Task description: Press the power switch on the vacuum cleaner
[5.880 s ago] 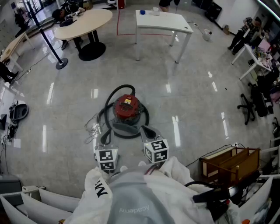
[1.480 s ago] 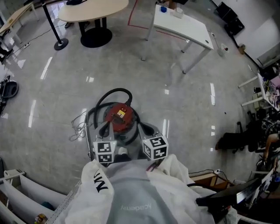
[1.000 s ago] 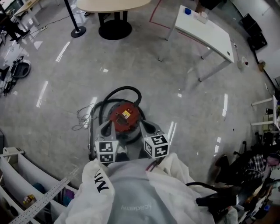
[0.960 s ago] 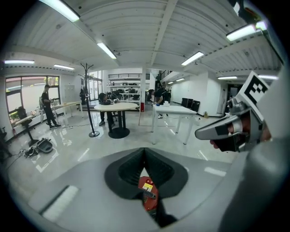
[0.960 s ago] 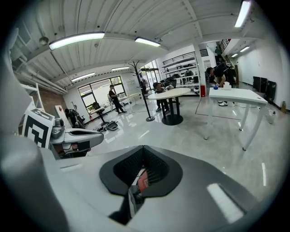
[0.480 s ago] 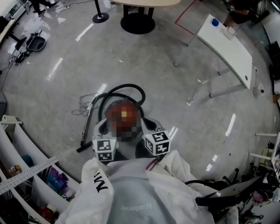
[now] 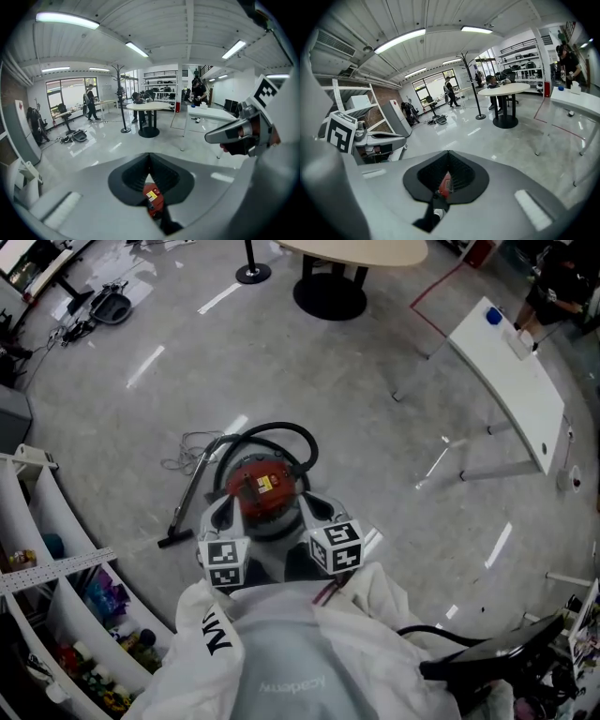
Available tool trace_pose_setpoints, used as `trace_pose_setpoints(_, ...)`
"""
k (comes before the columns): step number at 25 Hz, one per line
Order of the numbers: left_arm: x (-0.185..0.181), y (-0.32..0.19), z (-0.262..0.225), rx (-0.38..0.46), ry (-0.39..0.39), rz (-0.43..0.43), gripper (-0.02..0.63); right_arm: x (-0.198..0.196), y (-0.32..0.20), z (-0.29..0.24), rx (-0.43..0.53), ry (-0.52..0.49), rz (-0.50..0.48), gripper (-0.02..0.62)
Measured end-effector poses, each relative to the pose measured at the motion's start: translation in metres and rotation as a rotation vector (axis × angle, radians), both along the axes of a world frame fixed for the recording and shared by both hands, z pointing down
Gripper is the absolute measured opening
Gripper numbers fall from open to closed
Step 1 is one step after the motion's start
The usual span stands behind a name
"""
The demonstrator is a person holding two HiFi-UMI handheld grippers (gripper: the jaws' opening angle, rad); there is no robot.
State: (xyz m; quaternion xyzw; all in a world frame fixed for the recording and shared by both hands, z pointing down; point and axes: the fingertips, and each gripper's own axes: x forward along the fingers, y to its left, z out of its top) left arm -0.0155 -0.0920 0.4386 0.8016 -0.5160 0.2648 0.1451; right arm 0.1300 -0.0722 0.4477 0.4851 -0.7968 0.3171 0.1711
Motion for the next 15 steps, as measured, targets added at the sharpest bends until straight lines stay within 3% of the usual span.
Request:
trace_pose_setpoints(7,0.004,0.012,0.006,-0.014,-0.017,-0.038,0.0,0.01,0.004,0.009,-0.017,-0.005,-0.037,0.0)
trace_pose_setpoints(15,0.002,0.014,0.017,-0.038,-0.009,-0.025,0.0,0.006,0.012,0.016,-0.042,-0.005,-0.025,0.0)
